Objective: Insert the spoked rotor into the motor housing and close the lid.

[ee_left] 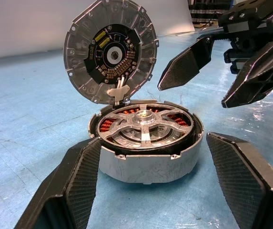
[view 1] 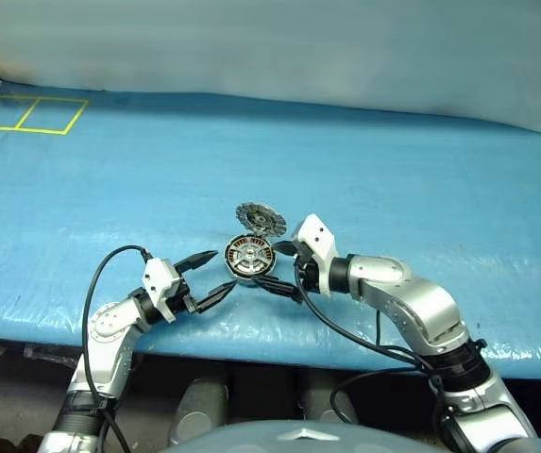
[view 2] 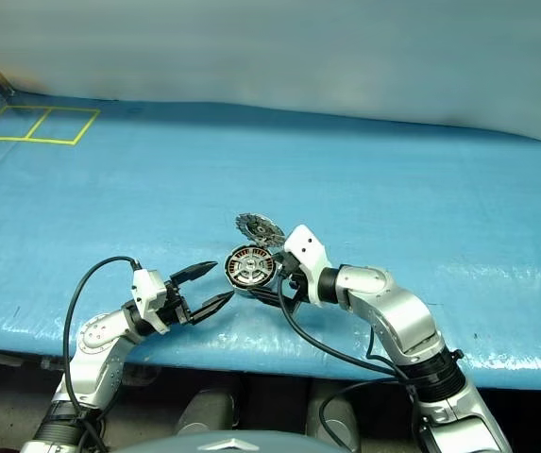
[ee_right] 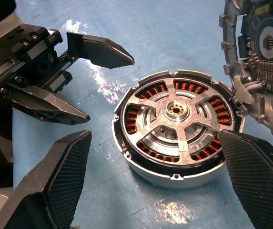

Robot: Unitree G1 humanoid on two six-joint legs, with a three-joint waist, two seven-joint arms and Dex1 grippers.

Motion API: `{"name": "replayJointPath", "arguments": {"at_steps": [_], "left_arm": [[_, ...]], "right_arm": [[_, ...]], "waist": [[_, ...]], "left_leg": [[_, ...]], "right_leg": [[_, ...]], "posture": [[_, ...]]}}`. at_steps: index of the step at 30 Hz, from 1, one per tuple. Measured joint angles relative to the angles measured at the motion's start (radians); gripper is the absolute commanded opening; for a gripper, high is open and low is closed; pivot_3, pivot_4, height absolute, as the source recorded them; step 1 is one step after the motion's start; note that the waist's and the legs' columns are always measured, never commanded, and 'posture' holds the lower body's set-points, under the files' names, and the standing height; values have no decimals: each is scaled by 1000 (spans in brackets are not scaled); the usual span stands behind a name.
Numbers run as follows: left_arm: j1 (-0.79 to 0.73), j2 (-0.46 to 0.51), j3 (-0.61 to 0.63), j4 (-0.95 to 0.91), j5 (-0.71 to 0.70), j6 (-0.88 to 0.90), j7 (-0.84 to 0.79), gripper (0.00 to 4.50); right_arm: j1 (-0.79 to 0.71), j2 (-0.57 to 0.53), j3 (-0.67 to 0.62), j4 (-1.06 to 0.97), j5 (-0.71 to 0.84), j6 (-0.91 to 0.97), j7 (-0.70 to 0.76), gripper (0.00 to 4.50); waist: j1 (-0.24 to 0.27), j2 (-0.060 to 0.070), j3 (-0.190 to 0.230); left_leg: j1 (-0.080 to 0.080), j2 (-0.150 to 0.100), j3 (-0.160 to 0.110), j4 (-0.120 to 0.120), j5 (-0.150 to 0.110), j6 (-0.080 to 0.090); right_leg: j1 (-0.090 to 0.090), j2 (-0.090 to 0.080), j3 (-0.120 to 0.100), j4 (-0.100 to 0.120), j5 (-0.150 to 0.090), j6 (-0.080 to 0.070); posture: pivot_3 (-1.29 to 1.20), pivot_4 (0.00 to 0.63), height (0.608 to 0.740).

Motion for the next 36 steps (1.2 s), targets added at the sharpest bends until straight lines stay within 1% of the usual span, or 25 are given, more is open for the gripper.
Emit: {"name": "replayJointPath", "arguments": {"at_steps": [8,11,17,20,22,23,27,28,34,36], "left_arm": [[-2,0,0,0,0,0,0,3863],[-2,0,0,0,0,0,1,3863],[-1,0,0,0,0,0,7,3863],[0,0,0,0,0,0,8,3863],[0,1,0,0,0,0,8,3863],[0,1,0,0,0,0,9,3863],[1,1,0,0,0,0,9,3863],[1,1,0,0,0,0,9,3863],[5,3,0,0,0,0,12,3863],[4,3,0,0,0,0,14,3863]], "right_arm": [[0,17,-10,-5,2,0,-20,4483],[0,18,-18,-5,2,0,-22,3882],[-1,32,-19,6,-2,-3,-31,1937],[-4,45,-17,21,-19,-10,-45,1937],[-8,52,-17,32,-23,-11,-46,1614],[-8,59,-17,37,-21,-10,-44,1363],[-13,71,-17,40,-18,-11,-40,108],[-18,76,-17,44,-20,-11,-42,47],[-42,133,-18,89,-33,-27,-65,47],[-47,151,2,110,-40,-33,-66,47]], "waist": [[0,0,0],[0,0,0],[0,0,0],[0,0,0],[0,0,0],[-1,0,0],[-1,0,0],[-1,0,0],[-4,0,0],[-4,0,0]], "left_leg": [[0,0,0,0,0,0],[0,0,0,0,0,0],[0,0,0,0,0,0],[0,0,0,0,0,0],[0,0,0,0,0,0],[0,0,0,0,0,0],[0,0,0,0,0,0],[0,0,0,0,0,0],[0,0,0,0,0,0],[0,0,0,0,0,0]], "right_leg": [[0,0,0,0,0,0],[0,0,0,0,0,0],[0,0,0,0,0,0],[0,0,0,0,0,0],[0,0,0,0,0,0],[0,0,0,0,0,0],[0,0,0,0,0,0],[0,0,0,0,0,0],[0,0,0,1,0,0],[-1,0,0,1,0,0]], "posture": [[0,150,740],[0,150,740],[0,150,740],[0,150,740],[0,150,740],[0,150,740],[0,150,740],[0,150,740],[0,150,740],[0,150,740]]}}
